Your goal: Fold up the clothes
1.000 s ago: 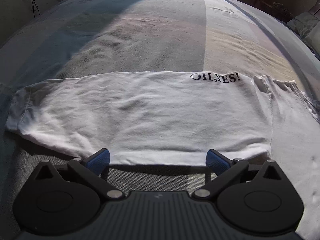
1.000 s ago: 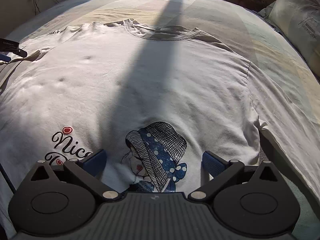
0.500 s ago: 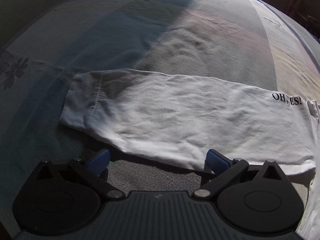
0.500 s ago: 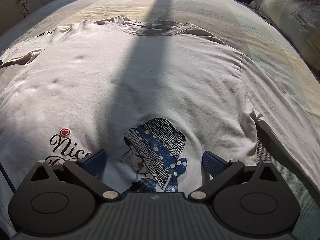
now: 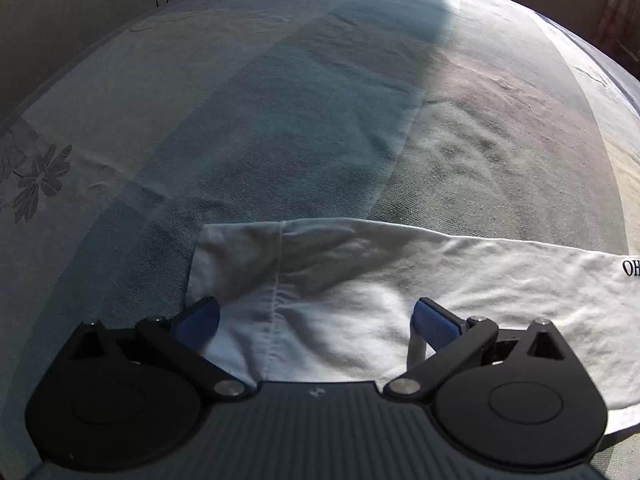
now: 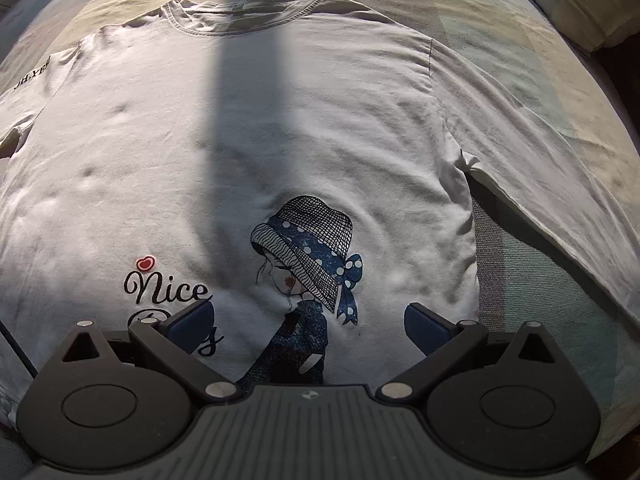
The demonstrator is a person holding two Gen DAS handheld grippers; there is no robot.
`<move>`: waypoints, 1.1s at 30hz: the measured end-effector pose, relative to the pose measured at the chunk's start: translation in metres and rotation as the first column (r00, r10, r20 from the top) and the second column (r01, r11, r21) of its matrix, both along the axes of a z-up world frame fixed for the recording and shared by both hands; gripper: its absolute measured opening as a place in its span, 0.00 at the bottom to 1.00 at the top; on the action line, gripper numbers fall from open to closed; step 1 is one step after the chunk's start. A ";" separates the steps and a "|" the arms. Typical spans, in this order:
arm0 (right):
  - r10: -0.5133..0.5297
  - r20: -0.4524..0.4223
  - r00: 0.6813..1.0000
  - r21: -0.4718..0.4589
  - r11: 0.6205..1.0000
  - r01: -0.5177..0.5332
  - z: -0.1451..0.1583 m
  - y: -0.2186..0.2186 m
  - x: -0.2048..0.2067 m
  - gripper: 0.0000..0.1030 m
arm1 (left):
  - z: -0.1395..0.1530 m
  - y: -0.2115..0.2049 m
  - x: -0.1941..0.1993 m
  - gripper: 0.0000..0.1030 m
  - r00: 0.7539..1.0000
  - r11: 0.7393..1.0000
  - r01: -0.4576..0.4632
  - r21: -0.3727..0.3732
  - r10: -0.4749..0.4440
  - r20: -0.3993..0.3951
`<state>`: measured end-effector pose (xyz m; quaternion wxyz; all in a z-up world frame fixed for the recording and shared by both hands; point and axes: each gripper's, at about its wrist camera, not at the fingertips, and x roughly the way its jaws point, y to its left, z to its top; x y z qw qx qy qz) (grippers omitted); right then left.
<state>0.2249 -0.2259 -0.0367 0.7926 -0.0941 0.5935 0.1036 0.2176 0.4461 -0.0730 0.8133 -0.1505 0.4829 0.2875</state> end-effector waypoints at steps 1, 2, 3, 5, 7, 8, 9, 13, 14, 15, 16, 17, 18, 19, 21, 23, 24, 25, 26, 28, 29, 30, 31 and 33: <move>-0.017 -0.012 1.000 -0.004 1.000 0.017 0.001 -0.003 -0.003 1.00 | 0.005 -0.004 -0.003 0.99 1.000 1.000 -0.004 0.019 0.005 -0.021; -0.033 -0.017 0.999 -0.008 0.999 0.033 0.002 -0.007 -0.005 1.00 | 0.011 -0.010 -0.005 0.99 0.999 0.999 0.003 0.036 -0.002 -0.032; -0.050 -0.009 0.999 -0.015 0.999 0.050 0.003 -0.013 -0.005 1.00 | 0.018 -0.019 -0.005 0.99 0.999 0.998 0.024 0.052 -0.022 -0.032; -0.101 0.047 0.994 -0.031 0.994 0.103 0.009 -0.031 0.000 1.00 | 0.030 -0.040 0.000 0.99 0.998 0.996 0.064 0.059 -0.063 -0.016; -0.166 0.120 0.979 -0.042 0.984 0.172 0.014 -0.056 0.012 1.00 | 0.042 -0.064 0.007 0.99 0.994 0.993 0.104 0.053 -0.105 0.006; -0.201 0.162 0.966 -0.045 0.976 0.211 0.016 -0.069 0.020 1.00 | 0.045 -0.078 0.013 0.99 0.991 0.990 0.130 0.049 -0.131 0.015; -0.237 0.203 0.950 -0.046 0.967 0.251 0.018 -0.084 0.030 1.00 | 0.047 -0.091 0.018 0.99 0.987 0.986 0.159 0.049 -0.160 0.021; -0.397 0.335 0.855 0.000 0.907 0.421 0.007 -0.151 0.078 1.00 | 0.046 -0.151 0.040 0.99 0.962 0.962 0.271 0.029 -0.272 0.034; -0.430 0.360 0.828 0.014 0.890 0.456 0.003 -0.167 0.089 1.00 | 0.045 -0.165 0.045 0.99 0.954 0.955 0.296 0.019 -0.297 0.037; -0.448 0.370 0.814 0.020 0.880 0.475 -0.004 -0.177 0.096 1.00 | 0.043 -0.178 0.049 0.99 0.946 0.947 0.320 0.007 -0.320 0.040; -0.464 0.374 0.803 0.028 0.871 0.490 -0.009 -0.187 0.101 1.00 | 0.042 -0.189 0.053 0.99 0.940 0.941 0.339 -0.004 -0.339 0.041; -0.474 0.358 0.804 0.041 0.868 0.494 -0.014 -0.193 0.096 1.00 | 0.041 -0.199 0.056 0.99 0.936 0.936 0.351 -0.014 -0.350 0.039; -0.484 0.343 0.805 0.053 0.865 0.498 -0.019 -0.198 0.092 1.00 | 0.039 -0.209 0.060 0.99 0.932 0.932 0.363 -0.024 -0.362 0.038; -0.494 0.328 0.805 0.065 0.862 0.502 -0.024 -0.204 0.088 1.00 | 0.038 -0.217 0.064 0.99 0.928 0.928 0.372 -0.030 -0.371 0.038; -0.513 0.296 0.806 0.090 0.855 0.511 -0.033 -0.215 0.079 1.00 | 0.037 -0.229 0.070 0.99 0.923 0.923 0.384 -0.028 -0.384 0.026; -0.527 0.267 0.807 0.104 0.848 0.520 -0.034 -0.222 0.067 1.00 | 0.038 -0.235 0.073 0.99 0.922 0.922 0.386 -0.017 -0.386 0.012; -0.535 0.259 0.804 0.111 0.844 0.525 -0.031 -0.226 0.061 1.00 | 0.040 -0.237 0.074 0.99 0.924 0.924 0.382 -0.013 -0.382 0.011; -0.548 0.273 0.790 0.130 0.835 0.535 -0.025 -0.230 0.063 1.00 | 0.043 -0.237 0.075 0.99 0.928 0.928 0.373 -0.009 -0.373 0.012; -0.562 0.287 0.776 0.149 0.826 0.543 -0.019 -0.235 0.064 1.00 | 0.045 -0.236 0.075 0.99 0.932 0.932 0.361 -0.005 -0.361 0.011; -0.588 0.313 0.746 0.186 0.808 0.559 -0.007 -0.244 0.067 1.00 | 0.048 -0.233 0.077 0.99 0.943 0.943 0.333 0.000 -0.333 0.009; -0.600 0.325 0.731 0.200 0.799 0.567 -0.003 -0.249 0.070 1.00 | 0.048 -0.231 0.077 0.99 0.948 0.949 0.317 -0.002 -0.317 0.010; -0.610 0.339 0.716 0.193 0.790 0.582 -0.005 -0.257 0.082 1.00 | 0.048 -0.228 0.077 0.99 0.955 0.955 0.297 -0.011 -0.297 0.014; -0.620 0.353 0.701 0.187 0.781 0.596 -0.007 -0.264 0.093 1.00 | 0.047 -0.225 0.076 0.99 0.961 0.961 0.277 -0.020 -0.277 0.018; -0.640 0.361 0.678 0.174 0.760 0.626 -0.015 -0.279 0.113 1.00 | 0.047 -0.220 0.074 0.99 0.971 0.971 0.237 -0.037 -0.236 0.025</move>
